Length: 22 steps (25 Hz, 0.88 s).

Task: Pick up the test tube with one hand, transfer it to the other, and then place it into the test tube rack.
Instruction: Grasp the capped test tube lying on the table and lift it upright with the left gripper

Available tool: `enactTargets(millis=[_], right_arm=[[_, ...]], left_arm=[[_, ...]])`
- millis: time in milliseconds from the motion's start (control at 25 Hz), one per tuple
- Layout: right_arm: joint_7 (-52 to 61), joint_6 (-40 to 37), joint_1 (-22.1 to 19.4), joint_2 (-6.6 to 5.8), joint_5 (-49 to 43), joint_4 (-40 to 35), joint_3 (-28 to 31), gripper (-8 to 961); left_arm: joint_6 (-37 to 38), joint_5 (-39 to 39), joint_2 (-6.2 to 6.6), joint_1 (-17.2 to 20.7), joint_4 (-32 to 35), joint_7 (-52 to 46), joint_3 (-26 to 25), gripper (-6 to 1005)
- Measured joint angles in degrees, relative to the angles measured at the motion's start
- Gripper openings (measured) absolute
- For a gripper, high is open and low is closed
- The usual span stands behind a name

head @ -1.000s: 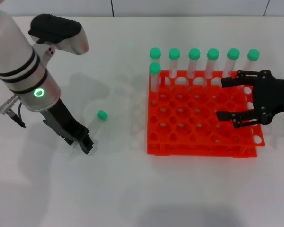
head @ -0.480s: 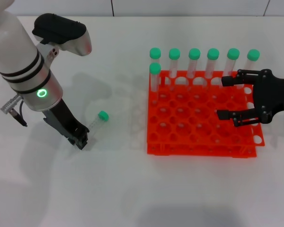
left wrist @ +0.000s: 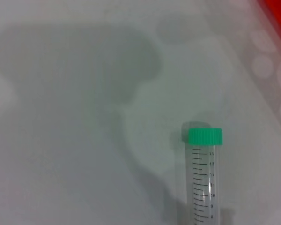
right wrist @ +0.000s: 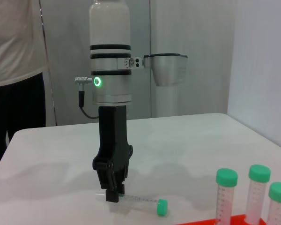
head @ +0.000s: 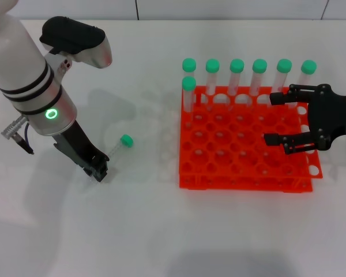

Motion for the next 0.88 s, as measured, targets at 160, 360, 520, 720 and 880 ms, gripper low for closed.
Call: enactTargets(millis=[160,360,520,720,880], right_arm=[[-0.01,0.02,-0.04,0.00,0.15,0.00,0.00,868],[0.20,-0.17,-0.13,-0.15,0.25,0.00,0.09,868],[0.42,-0.50,-0.18,-0.28,0.38,-0.24,0.09,869],[0.84,-0.64,-0.46,-0.16,0.46,-1.09,0.11,869],[1.57,-1.28,-1.10,0.06,0.75,-2.22,1.01,869]], left_arm=[[-0.05,-0.18,-0.02,0.33,2.51,0.16,-0.09,185],[2.48,-4.43,0.58,2.32,13.25,0.39,-0.61,185],[3.67,-5.41,0.81,4.02,21.24,1.29,-2.39,185],[3.34,-6.29,0.24,6.18,28.04,5.52,-6.53,185],[-0.22,-13.08,0.23,8.96,32.23,13.89,-10.11,185]])
